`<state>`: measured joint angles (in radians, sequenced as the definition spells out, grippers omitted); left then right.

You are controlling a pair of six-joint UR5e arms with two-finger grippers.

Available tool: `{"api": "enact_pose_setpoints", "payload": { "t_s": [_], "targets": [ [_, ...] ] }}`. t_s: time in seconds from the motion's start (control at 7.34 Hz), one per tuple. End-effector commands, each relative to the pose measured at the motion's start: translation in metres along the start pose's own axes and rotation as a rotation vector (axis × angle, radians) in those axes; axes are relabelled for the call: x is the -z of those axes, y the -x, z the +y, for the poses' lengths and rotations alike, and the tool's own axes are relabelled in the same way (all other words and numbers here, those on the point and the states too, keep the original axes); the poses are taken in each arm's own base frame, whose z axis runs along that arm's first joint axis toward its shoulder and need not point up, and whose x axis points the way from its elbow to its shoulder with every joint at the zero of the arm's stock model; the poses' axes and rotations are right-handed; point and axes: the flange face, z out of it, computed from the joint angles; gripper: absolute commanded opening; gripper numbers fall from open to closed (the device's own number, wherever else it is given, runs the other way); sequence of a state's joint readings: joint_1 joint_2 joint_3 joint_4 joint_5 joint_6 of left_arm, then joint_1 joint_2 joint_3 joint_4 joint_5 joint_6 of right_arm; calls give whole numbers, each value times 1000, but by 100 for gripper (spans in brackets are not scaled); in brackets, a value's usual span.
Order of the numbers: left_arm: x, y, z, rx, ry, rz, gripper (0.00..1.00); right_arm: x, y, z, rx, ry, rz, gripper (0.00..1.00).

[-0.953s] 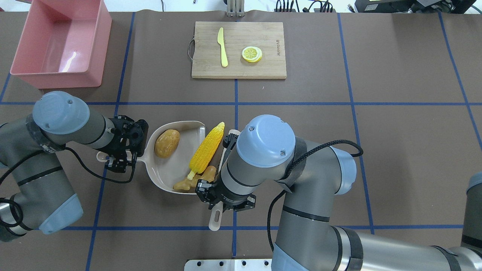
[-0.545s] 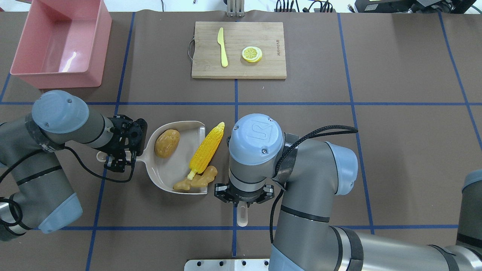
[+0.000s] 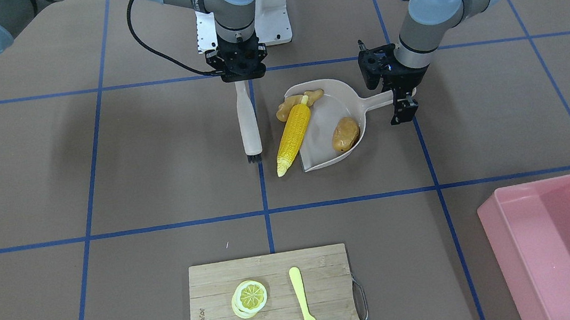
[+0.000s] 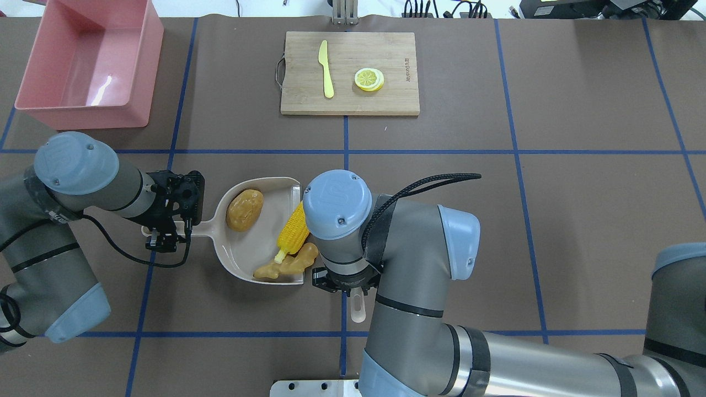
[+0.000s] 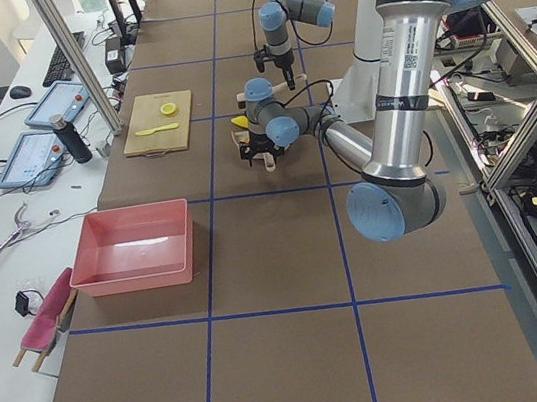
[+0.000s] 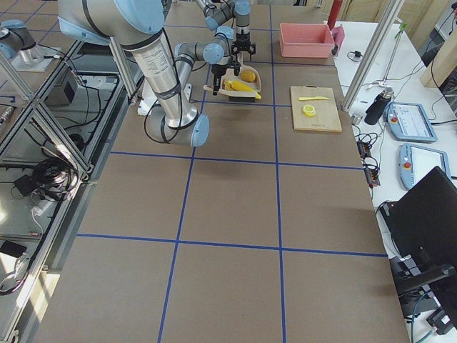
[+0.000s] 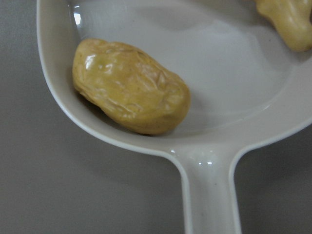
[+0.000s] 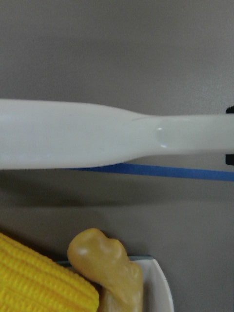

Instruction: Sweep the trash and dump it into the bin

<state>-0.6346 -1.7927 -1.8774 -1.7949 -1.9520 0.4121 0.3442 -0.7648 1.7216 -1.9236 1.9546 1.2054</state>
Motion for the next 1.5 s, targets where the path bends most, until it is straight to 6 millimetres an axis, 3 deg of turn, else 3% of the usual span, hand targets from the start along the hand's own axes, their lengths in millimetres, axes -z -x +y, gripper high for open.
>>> {"api": "enact_pose_setpoints", "payload": {
  "t_s": [0.0, 0.41, 0.68, 0.95, 1.36],
  "targets": [
    [2, 0, -1, 67, 2, 7, 64, -4, 3, -2, 1, -17, 20, 0],
    [2, 0, -1, 82, 13, 13, 42, -36, 17, 0, -1, -12, 68, 0],
    [5, -1, -3, 80, 10, 11, 30, -57, 63, -13, -8, -25, -32, 0],
    [7, -1, -5, 83, 13, 13, 25, -47, 89, 1, -24, -15, -77, 0],
    [9, -2, -5, 84, 8, 23, 23, -34, 109, 20, -59, 7, -173, 0]
  ]
}}
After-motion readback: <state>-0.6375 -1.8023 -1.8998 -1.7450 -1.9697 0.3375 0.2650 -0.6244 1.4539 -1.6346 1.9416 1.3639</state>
